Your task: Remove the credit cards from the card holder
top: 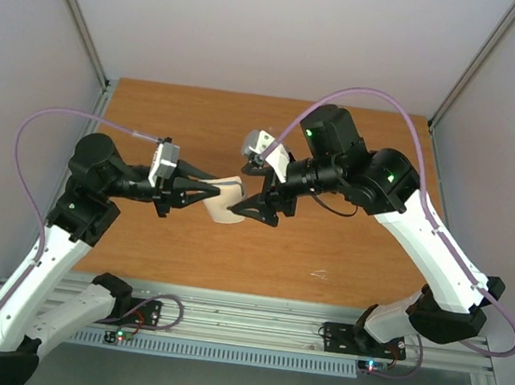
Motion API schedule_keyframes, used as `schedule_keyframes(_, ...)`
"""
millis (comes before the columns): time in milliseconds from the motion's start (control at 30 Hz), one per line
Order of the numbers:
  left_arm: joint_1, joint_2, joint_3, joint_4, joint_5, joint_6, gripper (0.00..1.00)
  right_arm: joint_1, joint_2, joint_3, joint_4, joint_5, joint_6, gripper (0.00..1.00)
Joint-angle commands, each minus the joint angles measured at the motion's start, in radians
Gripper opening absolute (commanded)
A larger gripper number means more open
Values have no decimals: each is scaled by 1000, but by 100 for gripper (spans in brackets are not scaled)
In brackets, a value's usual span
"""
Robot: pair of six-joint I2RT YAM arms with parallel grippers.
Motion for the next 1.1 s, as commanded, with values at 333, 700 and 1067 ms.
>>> schedule_keyframes(333,-39,-47,-32,113,73,-8,0,3,-46,-91,60,-171,154,1)
schedule_keyframes(700,-46,-101,-127,107,-71,-222,54,3,-235,-270,239,-127,230,1)
schedule_keyframes(1067,-63,-75,-135,77,7,-115,37,2,-121,-168,221,-153,169,1)
